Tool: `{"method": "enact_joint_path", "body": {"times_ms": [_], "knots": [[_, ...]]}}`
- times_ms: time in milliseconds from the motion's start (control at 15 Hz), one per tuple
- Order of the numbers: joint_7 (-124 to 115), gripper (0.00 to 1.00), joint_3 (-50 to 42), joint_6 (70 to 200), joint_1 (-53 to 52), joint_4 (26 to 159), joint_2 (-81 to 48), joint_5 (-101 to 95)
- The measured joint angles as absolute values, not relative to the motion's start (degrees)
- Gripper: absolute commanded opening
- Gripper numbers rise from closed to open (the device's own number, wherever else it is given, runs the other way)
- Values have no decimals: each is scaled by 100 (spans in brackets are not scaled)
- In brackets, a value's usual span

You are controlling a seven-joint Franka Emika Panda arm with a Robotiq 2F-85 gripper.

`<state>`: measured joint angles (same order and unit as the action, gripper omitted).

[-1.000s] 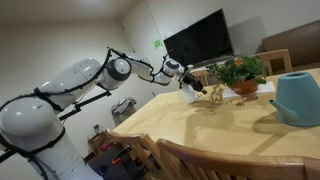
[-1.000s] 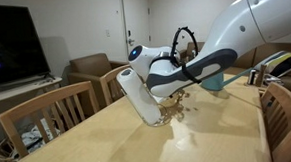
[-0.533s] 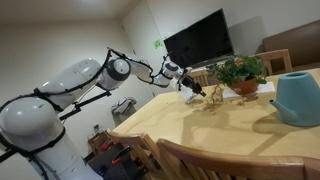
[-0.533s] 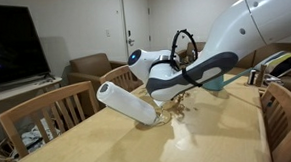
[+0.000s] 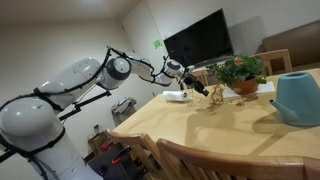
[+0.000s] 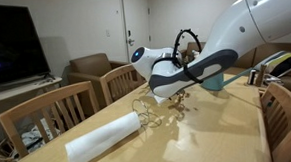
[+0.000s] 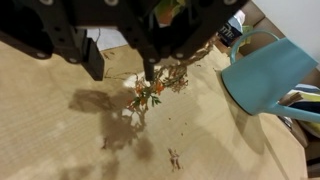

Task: Pick a leaf from the plant

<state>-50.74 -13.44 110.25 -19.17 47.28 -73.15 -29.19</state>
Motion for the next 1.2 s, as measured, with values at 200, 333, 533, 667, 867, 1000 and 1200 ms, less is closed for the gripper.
{"method": "enact_joint_path", "body": {"times_ms": [200,333,533,667,867,1000,1200], "knots": [[-5107,99,-1344,11024,-1911,4746,-7307,-2914],[-5106,100,-1340,11024,-1910,4770,-7289,-2910],[-4854,100,-1186,11454,-1840,4895,-7210,-2892],[-4572,100,-1027,12008,-1741,5106,-7088,-2892],[-4319,100,-873,12831,-1616,5662,-6762,-2896],[-4305,100,-863,13261,-1584,6140,-6476,-2909],[-4305,100,-947,13852,-1606,6855,-6054,-2890]]}}
